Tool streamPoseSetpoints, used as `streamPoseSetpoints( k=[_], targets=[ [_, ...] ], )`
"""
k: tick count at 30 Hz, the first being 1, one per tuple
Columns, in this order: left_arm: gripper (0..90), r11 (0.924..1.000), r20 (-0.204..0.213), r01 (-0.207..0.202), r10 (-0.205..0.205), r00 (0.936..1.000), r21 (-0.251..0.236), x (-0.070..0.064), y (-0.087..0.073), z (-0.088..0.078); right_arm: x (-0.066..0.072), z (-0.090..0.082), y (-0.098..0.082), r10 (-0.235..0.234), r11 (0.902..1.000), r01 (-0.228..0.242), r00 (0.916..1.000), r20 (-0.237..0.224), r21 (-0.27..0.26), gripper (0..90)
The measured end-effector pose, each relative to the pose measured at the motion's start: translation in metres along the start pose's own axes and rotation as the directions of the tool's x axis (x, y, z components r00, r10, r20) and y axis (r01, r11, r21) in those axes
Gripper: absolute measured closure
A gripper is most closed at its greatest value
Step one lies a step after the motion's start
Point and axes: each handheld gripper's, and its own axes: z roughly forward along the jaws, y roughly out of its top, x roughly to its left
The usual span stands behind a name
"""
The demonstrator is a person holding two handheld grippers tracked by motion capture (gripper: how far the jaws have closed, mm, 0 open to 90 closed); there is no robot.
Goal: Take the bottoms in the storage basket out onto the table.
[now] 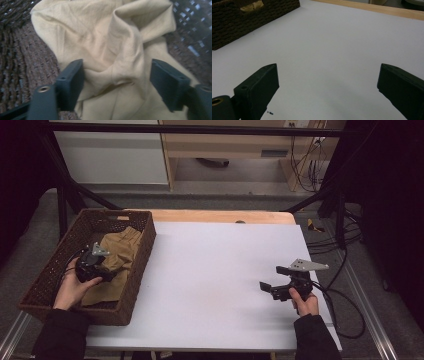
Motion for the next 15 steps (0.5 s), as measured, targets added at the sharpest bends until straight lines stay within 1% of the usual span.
streamPoseSetpoints(
  k=[1, 2, 3, 5, 7, 9, 11, 13, 15],
  targets=[
    [34.9, 1.0000, -0.003, -0.004, 0.004, 1.0000, 0.004, -0.0002, -0.0005, 0.0002, 0.0001, -0.0002, 0.0000, 0.003, 1.0000, -0.003, 1.0000, 0.001, 0.001, 4.5],
    [34.9, 0.9999, -0.008, -0.015, 0.015, 0.9999, 0.008, -0.0003, -0.0010, 0.0004, 0.0001, -0.0002, 0.0000, 0.003, 1.0000, -0.003, 1.0000, 0.001, 0.001, 4.5],
    [37.0, 0.9998, -0.008, -0.016, 0.016, 0.9998, 0.013, -0.0003, -0.0018, 0.0011, 0.0001, -0.0001, 0.0000, 0.002, 1.0000, -0.002, 1.0000, 0.002, 0.002, 4.5],
    [43.5, 0.9995, -0.009, -0.024, 0.024, 0.9997, 0.022, -0.0002, -0.0029, 0.0019, -0.0001, 0.0000, 0.0000, 0.000, 1.0000, 0.000, 1.0000, 0.001, 0.004, 4.5],
    [48.7, 0.9997, -0.006, -0.014, 0.014, 0.9999, 0.022, 0.0001, -0.0043, 0.0020, -0.0001, 0.0000, 0.0001, 0.000, 1.0000, 0.000, 1.0000, 0.001, 0.004, 4.5],
    [53.0, 0.9998, -0.001, -0.012, 0.012, 0.9999, 0.015, -0.0003, -0.0060, 0.0026, -0.0001, -0.0001, 0.0001, 0.000, 1.0000, 0.000, 1.0000, 0.001, 0.003, 4.5],
    [56.5, 0.9998, 0.001, -0.018, 0.018, 0.9998, 0.009, -0.0015, -0.0078, 0.0029, -0.0001, -0.0001, 0.0000, 0.002, 1.0000, -0.002, 1.0000, 0.002, 0.004, 4.5],
    [60.6, 0.9999, 0.008, -0.012, 0.012, 0.9999, 0.003, -0.0022, -0.0092, 0.0029, 0.0000, 0.0000, 0.0000, 0.000, 1.0000, 0.000, 1.0000, 0.001, 0.005, 4.5],
    [64.4, 0.9999, 0.012, -0.009, 0.009, 0.9999, 0.010, -0.0030, -0.0094, 0.0025, 0.0000, -0.0002, -0.0001, -0.002, 1.0000, 0.002, 1.0000, 0.000, 0.003, 4.6]
  ],
)
